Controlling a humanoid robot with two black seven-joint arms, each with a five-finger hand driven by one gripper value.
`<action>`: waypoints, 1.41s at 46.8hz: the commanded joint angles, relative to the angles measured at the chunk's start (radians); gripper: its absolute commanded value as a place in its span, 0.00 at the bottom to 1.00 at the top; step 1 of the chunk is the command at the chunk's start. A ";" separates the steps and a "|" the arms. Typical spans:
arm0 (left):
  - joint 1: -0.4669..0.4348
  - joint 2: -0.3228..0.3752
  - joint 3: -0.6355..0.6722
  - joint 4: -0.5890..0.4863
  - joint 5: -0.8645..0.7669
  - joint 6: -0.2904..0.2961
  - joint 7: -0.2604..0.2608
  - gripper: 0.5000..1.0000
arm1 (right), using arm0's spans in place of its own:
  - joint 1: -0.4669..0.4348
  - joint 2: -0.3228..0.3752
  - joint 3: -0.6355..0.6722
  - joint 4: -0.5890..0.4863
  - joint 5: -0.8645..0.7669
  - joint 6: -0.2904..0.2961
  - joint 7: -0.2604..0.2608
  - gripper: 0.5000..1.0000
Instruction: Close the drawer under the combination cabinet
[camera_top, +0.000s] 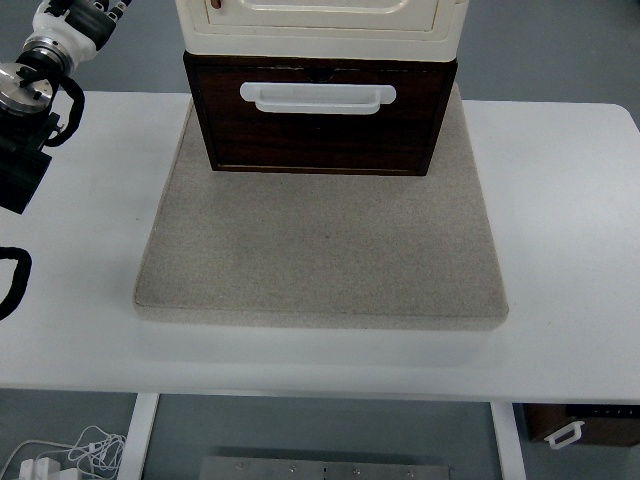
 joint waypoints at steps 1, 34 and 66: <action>0.013 -0.006 0.000 0.000 0.000 -0.033 0.005 1.00 | -0.001 0.000 0.000 0.000 0.000 0.000 0.000 0.90; 0.053 -0.055 0.008 0.032 0.002 -0.153 0.039 1.00 | 0.001 0.000 0.000 0.000 0.000 0.000 0.000 0.90; 0.045 -0.055 -0.005 0.049 0.002 -0.144 0.024 1.00 | -0.001 0.000 -0.002 0.000 -0.001 0.005 0.000 0.90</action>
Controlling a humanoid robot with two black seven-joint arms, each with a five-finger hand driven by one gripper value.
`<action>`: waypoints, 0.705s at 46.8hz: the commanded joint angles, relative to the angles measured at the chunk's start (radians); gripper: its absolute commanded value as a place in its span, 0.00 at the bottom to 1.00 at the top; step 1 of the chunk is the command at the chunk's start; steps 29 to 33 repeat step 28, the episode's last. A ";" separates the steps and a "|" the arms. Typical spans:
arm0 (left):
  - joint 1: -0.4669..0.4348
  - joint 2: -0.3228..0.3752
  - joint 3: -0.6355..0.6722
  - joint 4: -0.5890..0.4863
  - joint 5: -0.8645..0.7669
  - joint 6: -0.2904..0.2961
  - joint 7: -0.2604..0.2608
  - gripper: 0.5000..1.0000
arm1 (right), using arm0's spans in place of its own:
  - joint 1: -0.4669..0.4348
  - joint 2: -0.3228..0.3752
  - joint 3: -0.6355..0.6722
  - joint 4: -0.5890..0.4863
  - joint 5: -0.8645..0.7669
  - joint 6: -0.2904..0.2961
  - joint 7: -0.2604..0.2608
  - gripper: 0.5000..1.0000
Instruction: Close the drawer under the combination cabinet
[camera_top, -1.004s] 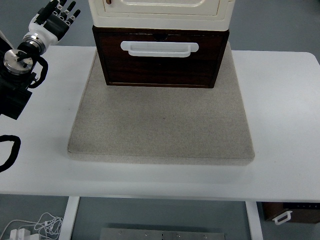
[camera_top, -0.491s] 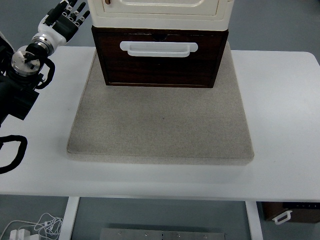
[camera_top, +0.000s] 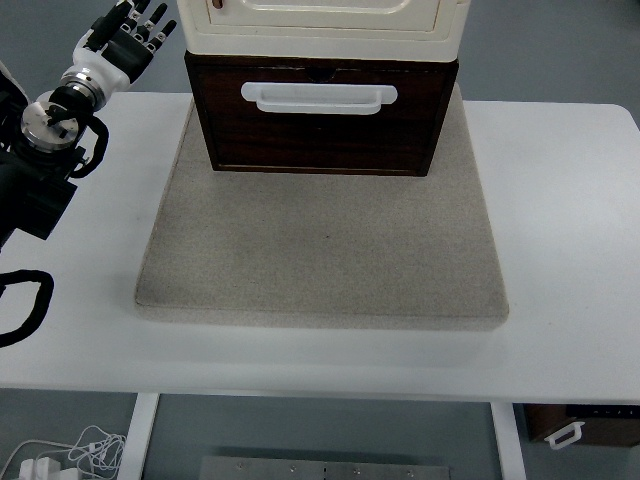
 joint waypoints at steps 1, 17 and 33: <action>-0.002 0.002 -0.001 0.012 0.000 0.000 0.000 1.00 | 0.001 0.000 0.000 0.000 0.000 0.000 0.000 0.90; -0.003 0.008 -0.001 0.014 0.000 0.002 -0.001 1.00 | -0.001 0.000 0.005 0.000 0.000 0.000 0.003 0.90; -0.005 0.008 0.000 0.014 0.000 0.002 -0.003 1.00 | -0.002 0.000 0.008 0.000 0.000 0.001 0.000 0.90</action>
